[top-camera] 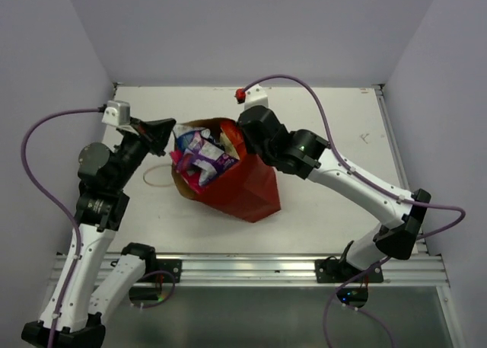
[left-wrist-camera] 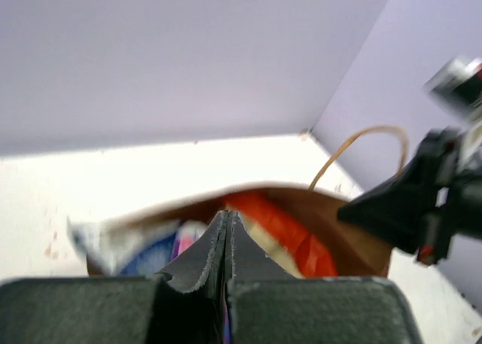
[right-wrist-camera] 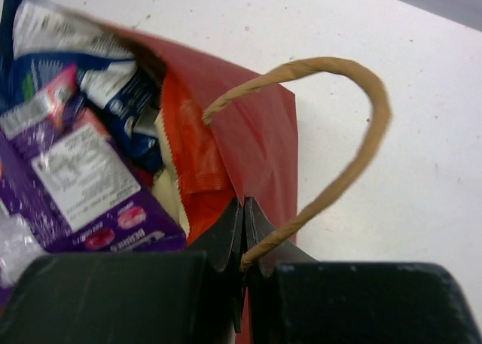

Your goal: Place the snacks into the paper bag

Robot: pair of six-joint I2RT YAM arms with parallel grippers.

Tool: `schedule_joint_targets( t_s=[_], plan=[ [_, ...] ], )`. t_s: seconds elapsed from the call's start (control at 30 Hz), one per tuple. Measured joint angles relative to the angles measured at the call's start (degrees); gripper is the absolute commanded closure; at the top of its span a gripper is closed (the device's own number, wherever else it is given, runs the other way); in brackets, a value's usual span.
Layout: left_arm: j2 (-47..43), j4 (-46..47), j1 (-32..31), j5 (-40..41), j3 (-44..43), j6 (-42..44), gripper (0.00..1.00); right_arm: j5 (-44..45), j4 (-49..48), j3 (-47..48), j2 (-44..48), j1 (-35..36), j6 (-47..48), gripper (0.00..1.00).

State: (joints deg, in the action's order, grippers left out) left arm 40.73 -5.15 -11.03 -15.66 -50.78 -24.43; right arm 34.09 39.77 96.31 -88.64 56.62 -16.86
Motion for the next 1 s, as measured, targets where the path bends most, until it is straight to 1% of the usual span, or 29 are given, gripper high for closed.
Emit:
schedule_joint_targets(
  t_s=[0.1,0.17,0.23,0.33,0.53,0.63,0.7,0.73,0.77,0.83,0.87,0.9,0.93,0.97,1.0],
  plan=[
    [-0.22,2.60,-0.68,0.00,-5.14,-0.74,1.00,1.07,2.21,-0.13,2.29,0.11,1.11,1.00],
    [-0.87,4.66,-0.76,-0.24,-5.92,-1.33,1.00,1.84,3.10,-0.72,4.07,0.07,1.57,1.00],
    [-1.05,5.77,-1.05,-0.44,-5.29,-1.70,1.00,2.58,3.15,-2.73,6.25,0.04,1.75,1.00],
    [-0.94,5.99,-2.64,0.20,-1.79,-1.75,1.00,3.43,3.02,-6.05,8.85,-0.17,1.73,1.00],
    [1.22,2.40,-8.26,4.66,1.68,-0.81,1.00,3.91,2.75,-8.72,9.25,-1.09,1.68,1.00],
    [2.14,2.38,-12.92,10.23,4.57,-0.39,1.00,3.91,3.02,-8.74,8.85,-1.25,1.68,1.00],
    [3.23,2.43,-17.66,16.72,7.23,-0.83,1.00,3.89,2.73,-8.72,8.66,-1.31,1.66,1.00],
    [4.35,2.40,-21.24,21.64,9.14,-1.68,1.00,3.91,2.25,-8.68,8.57,-1.31,1.68,1.00],
    [5.07,1.99,-23.82,24.39,10.47,-2.47,1.00,3.91,2.21,-8.68,8.50,-1.31,1.68,1.00],
    [8.11,-0.17,-31.52,32.50,13.75,-6.10,1.00,3.89,2.19,-8.57,8.28,-1.31,1.68,1.00],
    [8.90,-1.22,-33.70,34.45,14.93,-7.63,0.93,3.87,2.25,-8.57,8.24,-1.31,1.68,1.00],
    [9.31,-2.43,-36.09,36.57,16.31,-9.64,0.76,3.87,2.34,-8.57,8.24,-1.33,1.73,1.00],
    [9.09,-3.17,-37.40,38.23,17.92,-11.21,0.62,3.85,2.38,-8.57,8.24,-1.36,1.70,1.00],
    [8.13,-3.30,-38.07,39.63,19.74,-13.07,0.46,3.78,2.38,-8.57,8.24,-1.42,1.73,1.00],
    [6.49,-3.04,-38.25,40.98,21.86,-15.08,0.26,3.74,2.43,-8.57,8.22,-1.46,1.73,1.00]
  ],
)
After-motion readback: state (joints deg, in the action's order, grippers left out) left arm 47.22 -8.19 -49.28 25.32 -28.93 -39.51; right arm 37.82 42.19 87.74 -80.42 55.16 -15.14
